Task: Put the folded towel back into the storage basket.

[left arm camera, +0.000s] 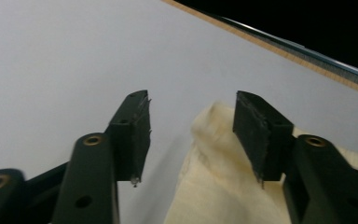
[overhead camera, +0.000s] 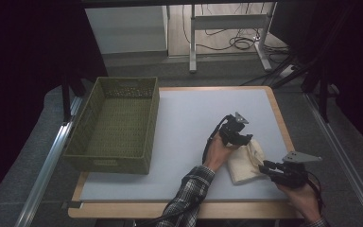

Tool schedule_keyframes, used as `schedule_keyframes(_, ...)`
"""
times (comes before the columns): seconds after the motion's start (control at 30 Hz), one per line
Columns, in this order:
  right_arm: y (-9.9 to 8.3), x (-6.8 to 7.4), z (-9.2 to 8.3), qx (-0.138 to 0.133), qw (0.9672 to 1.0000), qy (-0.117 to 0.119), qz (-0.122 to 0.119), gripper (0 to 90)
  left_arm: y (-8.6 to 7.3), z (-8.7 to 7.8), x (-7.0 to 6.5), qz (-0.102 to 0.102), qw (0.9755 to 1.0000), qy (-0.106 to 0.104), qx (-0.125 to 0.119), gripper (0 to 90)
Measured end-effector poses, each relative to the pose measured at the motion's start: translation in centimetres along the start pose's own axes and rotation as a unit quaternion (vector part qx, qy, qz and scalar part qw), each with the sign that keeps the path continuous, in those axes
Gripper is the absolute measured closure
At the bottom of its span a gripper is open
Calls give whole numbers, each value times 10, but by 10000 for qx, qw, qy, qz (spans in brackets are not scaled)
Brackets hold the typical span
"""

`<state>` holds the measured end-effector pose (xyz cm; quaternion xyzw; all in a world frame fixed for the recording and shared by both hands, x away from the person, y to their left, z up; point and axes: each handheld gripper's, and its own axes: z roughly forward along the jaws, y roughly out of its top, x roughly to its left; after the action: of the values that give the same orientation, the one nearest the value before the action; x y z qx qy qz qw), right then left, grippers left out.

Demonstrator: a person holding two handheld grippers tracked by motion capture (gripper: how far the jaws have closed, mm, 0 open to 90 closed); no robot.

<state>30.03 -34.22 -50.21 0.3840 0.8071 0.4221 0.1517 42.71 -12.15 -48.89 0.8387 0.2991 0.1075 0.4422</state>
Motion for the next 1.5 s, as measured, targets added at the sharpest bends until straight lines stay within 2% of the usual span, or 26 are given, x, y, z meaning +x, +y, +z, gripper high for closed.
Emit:
schedule_keyframes(0.2,-1,-8,-8,-23,9998,-183,99,647,-8,-13,4,65,9999,-2,95,437)
schedule_keyframes(0.37,-3,-15,-14,-17,9992,-344,179,635,-19,-23,10,-1,9999,-57,162,479)
schedule_keyframes(0.43,-4,-20,-21,-25,9986,-469,224,617,-27,-30,15,-42,9996,-121,264,488)
schedule_keyframes(0.6,0,-26,-30,-152,9974,-632,296,597,-38,-38,19,-157,9992,-253,274,504)
schedule_keyframes(0.77,5,-24,-25,-131,9986,-385,339,645,-42,-40,20,-176,9990,-297,300,505)
schedule_keyframes(0.87,3,-20,-13,3,9991,-258,334,643,-45,-38,21,-210,9986,-401,278,509)
schedule_keyframes(0.97,-1,-19,1,212,9989,-182,382,660,-46,-37,20,-216,9985,-414,299,508)
schedule_keyframes(1.07,-5,-16,8,367,9987,-198,279,835,-46,-38,21,-222,9986,-399,277,504)
schedule_keyframes(1.13,-2,-13,5,303,9991,-202,203,852,-45,-39,21,-231,9986,-404,239,502)
schedule_keyframes(1.3,13,-11,-14,63,9995,-287,76,853,-40,-40,18,-227,9987,-411,203,488)
schedule_keyframes(1.5,16,-20,-21,148,9990,-397,162,851,-38,-35,13,-118,9990,-331,287,464)
